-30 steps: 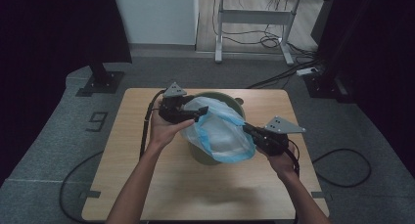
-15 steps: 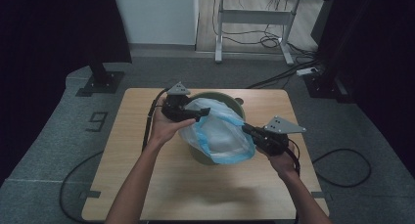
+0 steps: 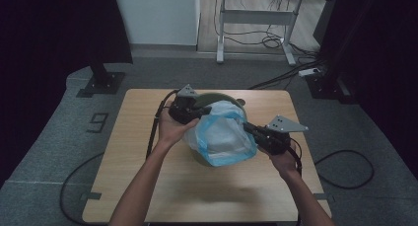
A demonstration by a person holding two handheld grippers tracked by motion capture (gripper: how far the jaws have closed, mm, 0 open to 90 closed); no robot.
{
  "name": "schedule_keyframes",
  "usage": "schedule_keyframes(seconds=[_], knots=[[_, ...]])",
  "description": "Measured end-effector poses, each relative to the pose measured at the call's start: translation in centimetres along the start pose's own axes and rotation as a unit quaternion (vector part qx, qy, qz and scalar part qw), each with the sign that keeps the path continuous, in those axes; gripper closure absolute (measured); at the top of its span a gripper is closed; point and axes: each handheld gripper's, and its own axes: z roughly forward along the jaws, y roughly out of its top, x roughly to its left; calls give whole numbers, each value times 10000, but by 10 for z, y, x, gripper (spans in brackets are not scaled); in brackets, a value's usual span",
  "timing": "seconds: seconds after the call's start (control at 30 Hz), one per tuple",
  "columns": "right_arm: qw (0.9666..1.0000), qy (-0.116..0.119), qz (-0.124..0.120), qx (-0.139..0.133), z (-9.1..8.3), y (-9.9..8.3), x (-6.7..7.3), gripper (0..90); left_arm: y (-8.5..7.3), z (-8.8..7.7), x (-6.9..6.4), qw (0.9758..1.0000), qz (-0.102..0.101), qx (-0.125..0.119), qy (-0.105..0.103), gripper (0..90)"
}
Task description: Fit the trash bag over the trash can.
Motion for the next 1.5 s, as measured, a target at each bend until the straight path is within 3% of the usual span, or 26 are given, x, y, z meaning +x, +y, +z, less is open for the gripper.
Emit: schedule_keyframes(seconds=[0.17,0.27,0.4,0.63,0.83,1.0,1.17,1.3,1.5], knots=[[10000,-25,48,-6,-2,-2,-3,871,-1,-4,0,9999,6,-101,85,896],[9998,-146,108,-54,-3,-4,-3,735,-2,-6,3,9995,-112,-229,177,896],[9994,-248,129,-193,-13,-3,1,642,-4,-7,6,9990,-230,-294,236,896],[9992,-178,143,-325,-34,3,11,589,-6,-4,6,9983,-385,-315,298,897],[9998,42,62,-202,-30,1,29,569,-6,0,4,9982,-448,-281,290,896],[9998,-132,-11,112,-16,-5,33,560,-5,-2,3,9980,-454,-323,301,897],[9987,-422,42,284,-8,-12,30,634,-5,-5,5,9977,-460,-381,334,896],[9986,-428,33,318,-9,-16,28,871,-5,-7,6,9970,-480,-451,409,897],[9990,-403,-42,182,-22,-27,32,885,-8,-15,16,9936,-685,-683,577,896]])
